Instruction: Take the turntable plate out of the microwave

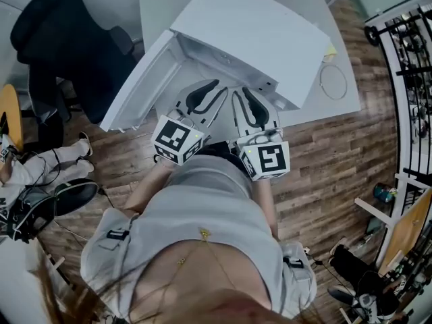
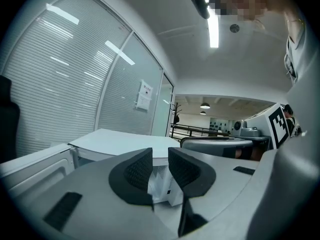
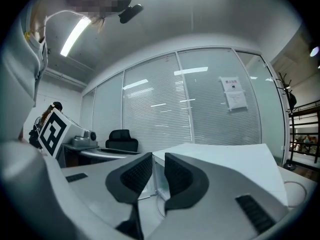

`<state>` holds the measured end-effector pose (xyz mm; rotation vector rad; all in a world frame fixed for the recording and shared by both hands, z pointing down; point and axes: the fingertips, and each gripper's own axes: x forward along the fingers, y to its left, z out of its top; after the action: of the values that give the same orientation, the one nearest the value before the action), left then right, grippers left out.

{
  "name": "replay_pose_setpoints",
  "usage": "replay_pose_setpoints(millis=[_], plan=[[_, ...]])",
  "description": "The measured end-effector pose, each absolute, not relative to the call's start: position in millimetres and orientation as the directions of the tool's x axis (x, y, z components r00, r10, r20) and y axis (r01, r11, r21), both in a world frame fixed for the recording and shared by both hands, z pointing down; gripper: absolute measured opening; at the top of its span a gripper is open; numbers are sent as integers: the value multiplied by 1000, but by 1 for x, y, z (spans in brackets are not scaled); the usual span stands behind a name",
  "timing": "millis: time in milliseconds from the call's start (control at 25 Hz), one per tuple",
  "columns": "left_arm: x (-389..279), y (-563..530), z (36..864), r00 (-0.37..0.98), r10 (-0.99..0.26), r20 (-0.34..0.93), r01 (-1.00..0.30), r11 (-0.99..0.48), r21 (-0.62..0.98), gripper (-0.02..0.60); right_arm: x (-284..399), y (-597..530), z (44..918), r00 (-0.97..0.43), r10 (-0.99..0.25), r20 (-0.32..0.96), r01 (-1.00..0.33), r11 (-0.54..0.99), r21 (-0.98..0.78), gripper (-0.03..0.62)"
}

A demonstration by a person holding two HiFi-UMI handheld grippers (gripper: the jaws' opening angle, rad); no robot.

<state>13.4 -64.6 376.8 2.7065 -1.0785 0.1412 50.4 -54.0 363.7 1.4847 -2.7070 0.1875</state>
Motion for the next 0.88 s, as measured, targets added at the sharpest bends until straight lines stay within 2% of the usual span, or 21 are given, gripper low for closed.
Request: replay_pose_setpoints(millis=[880], plan=[[-10, -109, 428, 719, -639, 275, -694, -684, 226, 98, 24, -100, 422, -520, -822, 231, -854, 499, -145, 83]])
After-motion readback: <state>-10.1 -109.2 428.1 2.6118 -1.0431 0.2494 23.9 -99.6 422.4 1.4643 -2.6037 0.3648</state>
